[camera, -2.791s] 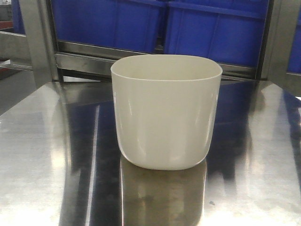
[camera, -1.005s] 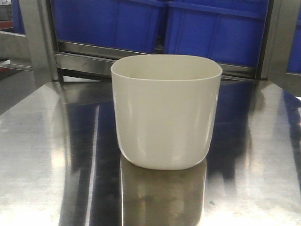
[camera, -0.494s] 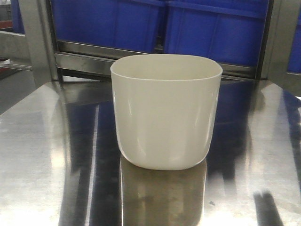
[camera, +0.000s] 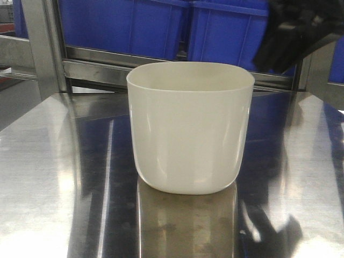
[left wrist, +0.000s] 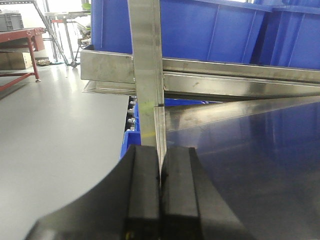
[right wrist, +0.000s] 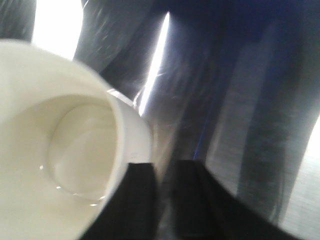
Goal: Move white bin to right shelf second layer
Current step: 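Lower the right gripper onto the rim of the white bin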
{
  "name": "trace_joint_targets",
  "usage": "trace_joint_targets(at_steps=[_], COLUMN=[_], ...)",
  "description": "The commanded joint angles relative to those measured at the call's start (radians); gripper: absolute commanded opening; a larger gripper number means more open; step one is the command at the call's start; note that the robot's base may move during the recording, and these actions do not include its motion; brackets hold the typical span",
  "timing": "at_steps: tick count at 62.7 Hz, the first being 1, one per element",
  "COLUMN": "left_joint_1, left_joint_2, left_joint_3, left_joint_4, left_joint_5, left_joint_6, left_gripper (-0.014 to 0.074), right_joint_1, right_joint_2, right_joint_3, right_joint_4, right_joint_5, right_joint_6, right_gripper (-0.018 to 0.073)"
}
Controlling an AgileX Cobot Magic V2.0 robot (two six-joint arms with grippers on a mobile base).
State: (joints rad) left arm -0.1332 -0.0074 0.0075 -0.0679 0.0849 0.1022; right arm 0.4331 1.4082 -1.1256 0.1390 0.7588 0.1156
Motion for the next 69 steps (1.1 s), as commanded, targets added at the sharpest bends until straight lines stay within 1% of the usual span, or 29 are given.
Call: trace_joint_targets(at_steps=[1, 3, 6, 21, 32, 39, 49, 69], left_joint_1=[-0.003, -0.003, -0.003, -0.003, -0.003, -0.003, -0.003, -0.003], left_joint_2=[-0.014, -0.014, -0.014, -0.014, -0.014, -0.014, -0.014, -0.014], left_joint_3=[0.037, 0.037, 0.037, 0.037, 0.037, 0.037, 0.037, 0.037], left_joint_4=[-0.006, -0.006, -0.006, -0.006, -0.006, -0.006, -0.006, -0.006], left_joint_5=[-0.085, -0.085, -0.085, -0.085, -0.085, -0.085, -0.085, -0.085], left_joint_6=[-0.003, -0.003, -0.003, -0.003, -0.003, -0.003, -0.003, -0.003], left_gripper=[0.0085, 0.0085, 0.0085, 0.0085, 0.0085, 0.0085, 0.0085, 0.0085], right_joint_1=[0.024, 0.029, 0.033, 0.033, 0.033, 0.033, 0.035, 0.088], right_joint_2=[-0.023, -0.023, -0.023, -0.024, -0.024, -0.023, -0.011, 0.040], right_joint_3=[-0.039, -0.040, -0.045, -0.103, -0.147, -0.151, -0.151, -0.159], right_joint_4=[0.007, 0.007, 0.007, 0.007, 0.008, 0.018, 0.036, 0.043], right_joint_5=[-0.068, -0.077, -0.081, -0.069, -0.019, 0.010, 0.017, 0.036], right_joint_6=[-0.010, -0.010, -0.010, -0.010, -0.010, -0.010, -0.010, -0.010], right_gripper=[0.0482, 0.0513, 0.0526, 0.0519, 0.0519, 0.0519, 0.0519, 0.0519])
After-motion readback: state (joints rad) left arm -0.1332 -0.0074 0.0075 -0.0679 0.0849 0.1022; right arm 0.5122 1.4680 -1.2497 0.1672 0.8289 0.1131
